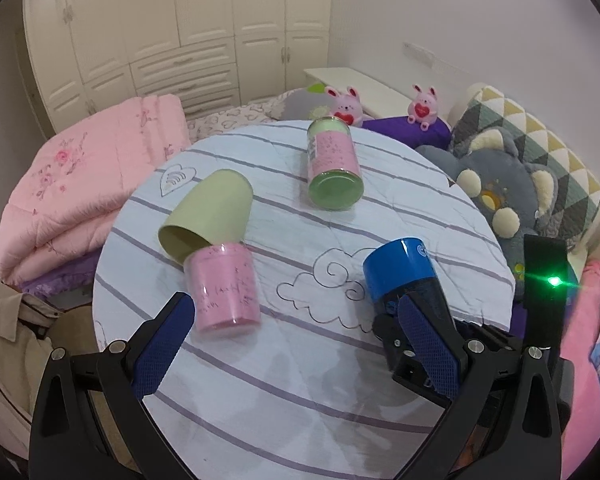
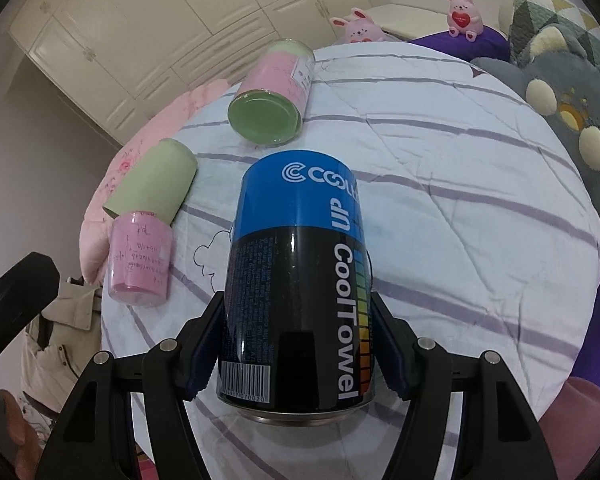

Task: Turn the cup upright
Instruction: 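Lift the can with the right gripper and rotate it toward the left tool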

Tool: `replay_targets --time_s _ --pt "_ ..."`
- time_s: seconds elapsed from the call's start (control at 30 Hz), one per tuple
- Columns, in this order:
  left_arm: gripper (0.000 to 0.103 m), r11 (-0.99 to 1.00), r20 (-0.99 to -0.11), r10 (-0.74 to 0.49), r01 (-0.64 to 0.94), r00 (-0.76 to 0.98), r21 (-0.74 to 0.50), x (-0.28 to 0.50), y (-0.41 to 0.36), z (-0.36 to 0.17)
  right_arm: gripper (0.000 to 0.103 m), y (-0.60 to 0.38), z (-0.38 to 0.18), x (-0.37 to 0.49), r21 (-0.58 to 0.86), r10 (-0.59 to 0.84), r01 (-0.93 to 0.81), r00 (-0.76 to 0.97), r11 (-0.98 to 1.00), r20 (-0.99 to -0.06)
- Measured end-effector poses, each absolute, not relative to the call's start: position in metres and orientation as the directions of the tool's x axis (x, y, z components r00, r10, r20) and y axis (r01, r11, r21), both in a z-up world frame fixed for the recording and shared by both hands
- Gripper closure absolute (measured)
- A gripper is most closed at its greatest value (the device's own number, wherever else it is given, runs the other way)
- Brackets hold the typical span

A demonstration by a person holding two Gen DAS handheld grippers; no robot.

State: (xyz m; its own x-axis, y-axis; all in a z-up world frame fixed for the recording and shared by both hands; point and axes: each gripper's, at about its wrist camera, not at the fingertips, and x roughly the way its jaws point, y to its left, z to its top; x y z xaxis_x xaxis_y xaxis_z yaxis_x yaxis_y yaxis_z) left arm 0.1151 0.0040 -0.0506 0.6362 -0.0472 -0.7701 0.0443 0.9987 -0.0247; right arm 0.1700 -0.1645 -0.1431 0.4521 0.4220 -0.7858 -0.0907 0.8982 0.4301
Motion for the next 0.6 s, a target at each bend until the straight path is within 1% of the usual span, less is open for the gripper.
replay_targets --time_s 0.1,0.13,0.2,0.3,0.4,0.6 --pt "0.0 0.999 -0.773 -0.04 0.035 0.633 -0.023 0.112 -0.001 -0.05 0.035 -0.167 -0.146 0.17 0.437 0.433 -0.097 0.432 0.894 -0.791" --pt "0.0 0.999 -0.773 -0.035 0.031 0.633 -0.019 0.111 -0.003 -0.05 0.031 -0.168 -0.146 0.169 0.446 0.442 -0.097 0.426 0.89 -0.789" --pt "0.0 0.999 -0.772 -0.031 0.029 0.635 -0.017 0.109 -0.008 -0.049 0.019 -0.173 -0.146 0.169 0.48 0.473 -0.098 0.421 0.872 -0.774" --pt "0.0 1.0 -0.773 -0.021 0.014 0.634 -0.016 0.107 -0.014 -0.048 0.019 -0.179 -0.14 0.166 0.497 0.5 -0.128 0.427 0.858 -0.754" --pt "0.0 1.0 -0.761 0.017 -0.008 0.649 0.014 0.104 -0.023 -0.045 0.019 -0.184 -0.138 0.16 0.509 0.53 -0.169 0.413 0.844 -0.741" --pt "0.0 1.0 -0.76 -0.003 -0.002 0.65 -0.006 0.102 -0.042 -0.041 0.019 -0.2 -0.12 0.149 0.467 0.54 -0.271 0.448 0.842 -0.713"
